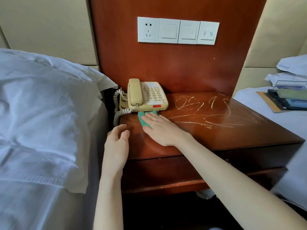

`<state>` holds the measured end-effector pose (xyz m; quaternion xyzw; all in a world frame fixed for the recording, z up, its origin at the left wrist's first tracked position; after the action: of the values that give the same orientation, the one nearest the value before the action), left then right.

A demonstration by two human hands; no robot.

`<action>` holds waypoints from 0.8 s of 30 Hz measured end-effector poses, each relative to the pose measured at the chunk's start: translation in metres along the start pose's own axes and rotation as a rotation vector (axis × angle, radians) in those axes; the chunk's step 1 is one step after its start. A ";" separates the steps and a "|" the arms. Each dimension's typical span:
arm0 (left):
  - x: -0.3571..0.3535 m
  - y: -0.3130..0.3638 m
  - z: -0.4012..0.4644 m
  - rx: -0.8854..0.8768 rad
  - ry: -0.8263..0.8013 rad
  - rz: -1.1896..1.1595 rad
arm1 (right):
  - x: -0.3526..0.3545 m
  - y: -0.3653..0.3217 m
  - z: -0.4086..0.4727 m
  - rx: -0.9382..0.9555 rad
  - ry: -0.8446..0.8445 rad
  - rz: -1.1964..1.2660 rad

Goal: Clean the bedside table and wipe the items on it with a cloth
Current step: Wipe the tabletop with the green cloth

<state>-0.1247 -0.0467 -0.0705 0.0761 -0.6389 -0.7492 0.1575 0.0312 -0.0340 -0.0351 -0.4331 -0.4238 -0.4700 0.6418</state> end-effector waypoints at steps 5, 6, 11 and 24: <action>0.001 0.000 -0.001 -0.031 -0.019 0.017 | 0.005 0.033 -0.001 -0.086 0.025 -0.043; 0.001 0.000 -0.001 -0.033 -0.022 0.014 | 0.007 0.041 -0.005 -0.113 0.033 -0.056; 0.001 0.000 -0.001 -0.030 -0.021 0.019 | 0.020 0.076 -0.031 -0.230 0.063 -0.121; -0.001 -0.003 0.001 0.005 -0.047 -0.031 | 0.006 0.006 -0.070 -0.066 0.160 -0.118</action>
<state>-0.1245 -0.0456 -0.0732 0.0688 -0.6431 -0.7514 0.1306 0.0475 -0.1016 -0.0486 -0.3895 -0.3804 -0.5535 0.6302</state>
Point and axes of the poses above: each hand's wrist, its own z-axis towards the middle knuckle, its own x-axis out of the back of the hand, y = z × x, the point moved 1 cm from there along z, towards the middle knuckle, and after that the axes turned 13 degrees about y, right-handed, at the moved point
